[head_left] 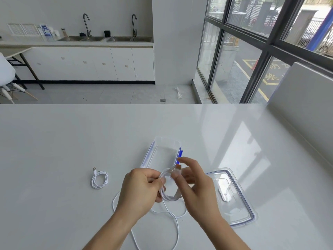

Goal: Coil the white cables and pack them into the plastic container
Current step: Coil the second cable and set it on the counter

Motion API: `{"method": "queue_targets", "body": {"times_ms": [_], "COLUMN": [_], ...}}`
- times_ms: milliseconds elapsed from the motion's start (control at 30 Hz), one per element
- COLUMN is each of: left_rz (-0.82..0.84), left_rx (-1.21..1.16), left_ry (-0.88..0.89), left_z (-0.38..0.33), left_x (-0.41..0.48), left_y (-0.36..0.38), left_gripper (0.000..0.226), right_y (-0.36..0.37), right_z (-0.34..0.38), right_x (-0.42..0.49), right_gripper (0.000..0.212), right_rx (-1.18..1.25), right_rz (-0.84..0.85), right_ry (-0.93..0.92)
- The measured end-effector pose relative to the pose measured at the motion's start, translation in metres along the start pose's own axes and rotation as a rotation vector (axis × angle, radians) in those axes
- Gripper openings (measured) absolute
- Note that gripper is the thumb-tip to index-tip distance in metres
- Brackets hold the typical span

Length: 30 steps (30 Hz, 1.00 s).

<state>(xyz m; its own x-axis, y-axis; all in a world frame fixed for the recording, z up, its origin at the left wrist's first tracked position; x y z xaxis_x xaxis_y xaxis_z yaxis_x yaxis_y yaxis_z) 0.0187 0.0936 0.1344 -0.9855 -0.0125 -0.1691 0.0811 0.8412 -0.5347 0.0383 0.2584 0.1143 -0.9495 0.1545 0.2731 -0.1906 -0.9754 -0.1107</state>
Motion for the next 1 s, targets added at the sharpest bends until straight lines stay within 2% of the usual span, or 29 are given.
{"method": "queue_targets", "body": {"times_ms": [67, 100, 233, 333, 433, 533, 667, 767, 900, 1000], "left_rz": [-0.018, -0.022, -0.058, -0.086, -0.074, -0.050, 0.027, 0.091, 0.094, 0.102], "left_rx": [0.001, -0.005, -0.061, -0.069, -0.064, -0.128, -0.279, -0.389, -0.441, -0.441], "left_ry": [-0.008, -0.010, -0.005, 0.019, 0.018, -0.005, -0.065, -0.115, -0.155, -0.162], "left_z": [0.002, 0.002, 0.005, 0.008, 0.010, 0.009, 0.006, 0.006, 0.011, 0.013], "left_x": [0.000, -0.001, -0.005, -0.006, -0.009, -0.011, -0.011, -0.012, -0.012, -0.012], "left_y": [-0.001, -0.001, -0.003, -0.005, -0.005, -0.003, 0.000, -0.001, -0.002, -0.001], "left_gripper": [0.019, 0.019, 0.018, 0.018, 0.016, 0.015, 0.012, 0.010, 0.012, 0.009], "right_y": [-0.001, 0.000, -0.002, -0.004, -0.004, -0.005, -0.002, -0.002, -0.004, -0.006], "right_z": [0.002, 0.002, 0.003, 0.004, 0.006, 0.010, 0.009, 0.005, 0.003, 0.003], "right_x": [-0.004, -0.006, -0.005, 0.002, 0.007, 0.009, 0.010, 0.008, 0.005, 0.007], "right_gripper": [0.024, 0.024, 0.028, 0.022, 0.022, 0.017, 0.028, 0.035, 0.022, 0.020], "right_rx": [-0.206, -0.175, 0.436, 0.667, 0.604, 0.365, 0.134, 0.165, 0.369, 0.347], "right_rz": [-0.101, -0.146, -0.323, -0.293, -0.163, -0.047, 0.106, 0.158, 0.117, 0.068], "right_ry": [-0.222, -0.246, 0.050, 0.269, 0.325, 0.224, 0.160, 0.217, 0.311, 0.291]}}
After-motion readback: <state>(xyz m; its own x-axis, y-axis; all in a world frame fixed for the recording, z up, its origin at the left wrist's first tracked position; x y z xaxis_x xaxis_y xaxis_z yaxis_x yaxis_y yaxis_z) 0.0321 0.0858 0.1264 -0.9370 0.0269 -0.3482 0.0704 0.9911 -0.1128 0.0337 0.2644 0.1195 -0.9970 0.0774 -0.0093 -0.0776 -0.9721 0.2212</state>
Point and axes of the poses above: each hand's wrist, its own x-axis towards the middle knuckle, its own y-axis out of the palm, z = x × y, the point moved 3 cm from there along x, towards the middle knuckle, and after that the axes turned 10 degrees about x, right-handed, at the moved point
